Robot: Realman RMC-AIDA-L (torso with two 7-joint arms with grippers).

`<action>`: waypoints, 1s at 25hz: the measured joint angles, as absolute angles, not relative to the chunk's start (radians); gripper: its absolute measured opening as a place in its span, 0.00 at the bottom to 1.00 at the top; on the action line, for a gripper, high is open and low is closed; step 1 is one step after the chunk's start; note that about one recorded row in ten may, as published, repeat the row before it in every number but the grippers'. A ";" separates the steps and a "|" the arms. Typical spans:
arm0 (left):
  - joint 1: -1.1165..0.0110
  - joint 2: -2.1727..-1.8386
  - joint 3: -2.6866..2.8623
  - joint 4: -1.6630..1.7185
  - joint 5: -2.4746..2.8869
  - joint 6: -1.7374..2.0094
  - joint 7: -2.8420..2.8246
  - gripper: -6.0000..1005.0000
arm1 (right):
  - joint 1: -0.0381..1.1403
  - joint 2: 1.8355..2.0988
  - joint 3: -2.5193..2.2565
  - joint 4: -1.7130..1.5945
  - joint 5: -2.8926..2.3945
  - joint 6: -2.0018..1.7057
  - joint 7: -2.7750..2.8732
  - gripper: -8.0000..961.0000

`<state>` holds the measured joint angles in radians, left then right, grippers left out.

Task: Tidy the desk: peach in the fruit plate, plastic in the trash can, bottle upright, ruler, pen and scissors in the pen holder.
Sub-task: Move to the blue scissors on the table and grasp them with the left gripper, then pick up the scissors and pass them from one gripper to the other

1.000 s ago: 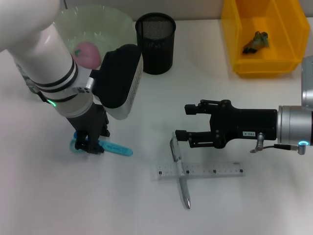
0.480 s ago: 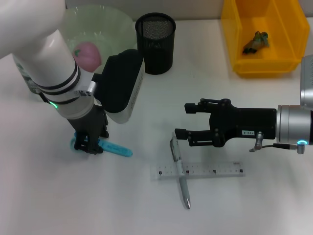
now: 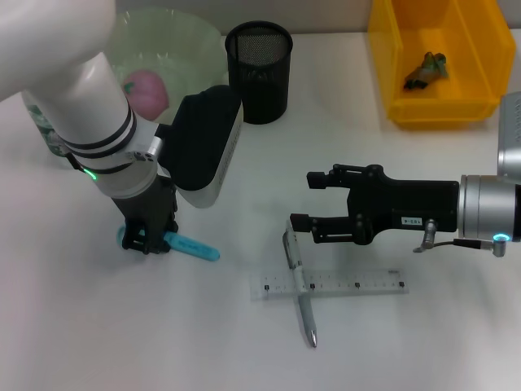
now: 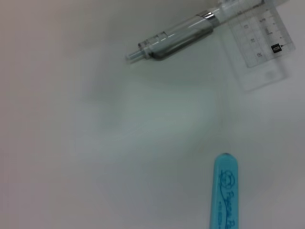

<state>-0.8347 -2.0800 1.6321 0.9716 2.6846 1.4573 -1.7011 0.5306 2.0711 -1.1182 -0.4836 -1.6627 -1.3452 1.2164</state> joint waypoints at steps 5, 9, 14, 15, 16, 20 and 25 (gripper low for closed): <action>-0.849 -2.080 1.639 0.955 2.682 1.468 -1.701 0.25 | 0.531 2.072 -1.118 -0.485 -1.663 -1.340 1.216 0.82; -0.849 -2.080 1.619 0.974 2.668 1.490 -1.702 0.25 | 0.532 2.072 -1.118 -0.486 -1.663 -1.340 1.216 0.82; -0.851 -2.079 1.545 0.993 2.631 1.534 -1.702 0.25 | 0.530 2.072 -1.108 -0.492 -1.663 -1.347 1.216 0.82; -0.852 -2.078 1.529 0.996 2.620 1.543 -1.702 0.25 | 0.529 2.071 -1.105 -0.493 -1.663 -1.348 1.216 0.82; -0.852 -2.078 1.529 0.996 2.620 1.543 -1.702 0.25 | 0.528 2.070 -1.105 -0.493 -1.663 -1.348 1.216 0.82; -0.842 -2.073 1.436 1.009 2.585 1.567 -1.701 0.26 | 0.511 2.066 -1.097 -0.505 -1.665 -1.351 1.217 0.82; -0.800 -2.071 1.289 1.002 2.491 1.596 -1.693 0.26 | 0.483 2.064 -1.068 -0.527 -1.669 -1.380 1.206 0.82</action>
